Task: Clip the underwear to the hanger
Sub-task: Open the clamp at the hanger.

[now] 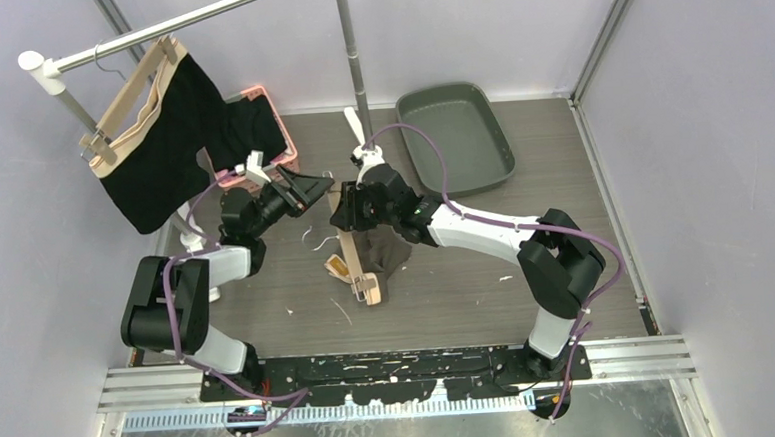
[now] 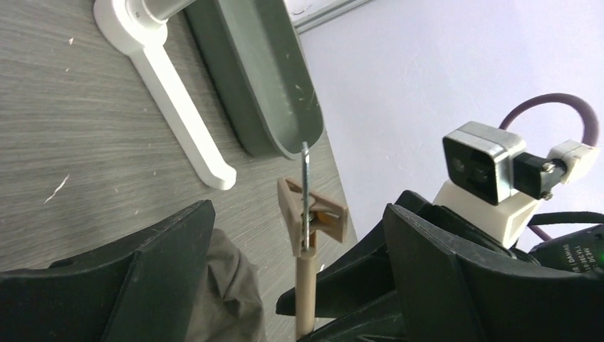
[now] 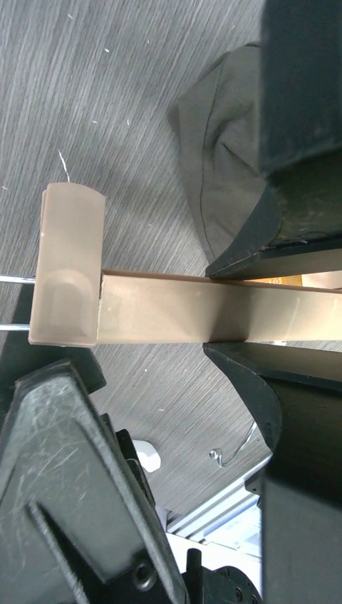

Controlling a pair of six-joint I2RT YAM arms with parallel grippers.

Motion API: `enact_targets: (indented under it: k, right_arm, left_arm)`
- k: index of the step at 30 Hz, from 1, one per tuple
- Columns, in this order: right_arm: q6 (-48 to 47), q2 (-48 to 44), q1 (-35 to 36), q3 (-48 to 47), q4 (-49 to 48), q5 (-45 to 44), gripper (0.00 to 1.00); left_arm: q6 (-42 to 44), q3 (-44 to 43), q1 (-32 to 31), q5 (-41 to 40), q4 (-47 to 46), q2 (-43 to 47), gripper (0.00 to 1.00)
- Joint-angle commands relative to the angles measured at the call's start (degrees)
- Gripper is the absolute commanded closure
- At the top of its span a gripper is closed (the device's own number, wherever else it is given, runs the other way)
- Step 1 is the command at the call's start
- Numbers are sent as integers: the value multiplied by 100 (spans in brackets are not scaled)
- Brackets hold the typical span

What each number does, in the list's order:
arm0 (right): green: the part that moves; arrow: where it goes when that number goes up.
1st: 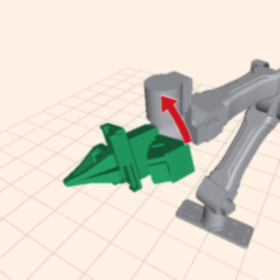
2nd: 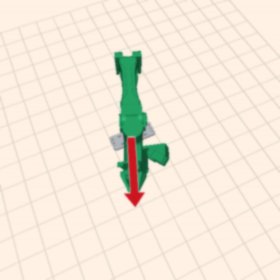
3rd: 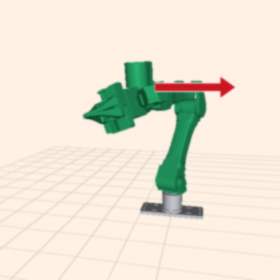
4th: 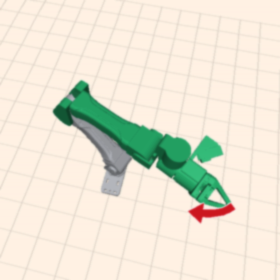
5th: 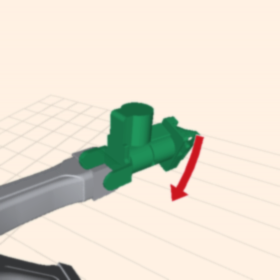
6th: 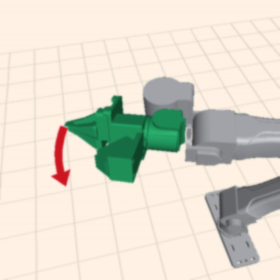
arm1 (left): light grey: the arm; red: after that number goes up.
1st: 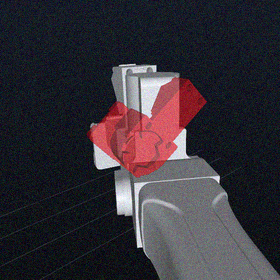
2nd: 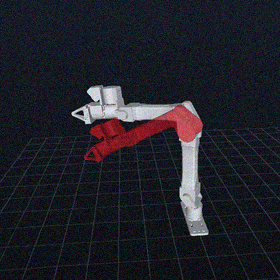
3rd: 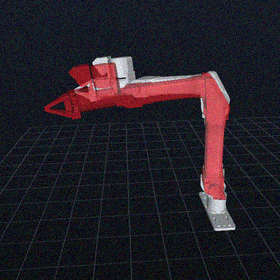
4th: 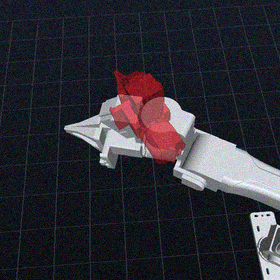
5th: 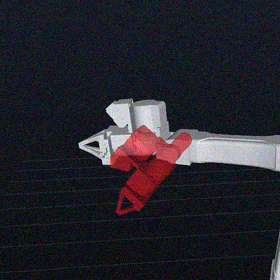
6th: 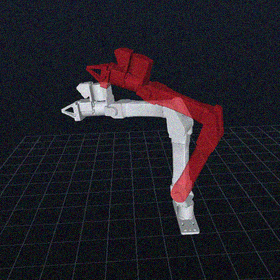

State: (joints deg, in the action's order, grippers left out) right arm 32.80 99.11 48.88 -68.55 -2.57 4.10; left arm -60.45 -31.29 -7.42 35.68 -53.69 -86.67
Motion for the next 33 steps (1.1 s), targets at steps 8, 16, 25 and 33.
enact_targets:
  k: [8, 16, 25, 33]
  right_arm:
    - [29, 102, -20, -497, 213, -406, 65]
    - [111, 143, -20, -673, 517, -852, 65]
    - [145, 108, -24, -762, 736, -1134, 65]
    - [155, 126, -19, -764, 788, -1131, 65]
  left_arm:
    - [-116, -466, -182, 52, -637, -187, 16]
    - [499, -712, -413, -250, 410, -19, 17]
    - [960, -911, -621, -598, 1175, 54, 17]
    - [986, -1050, -724, -737, 1236, -14, 17]
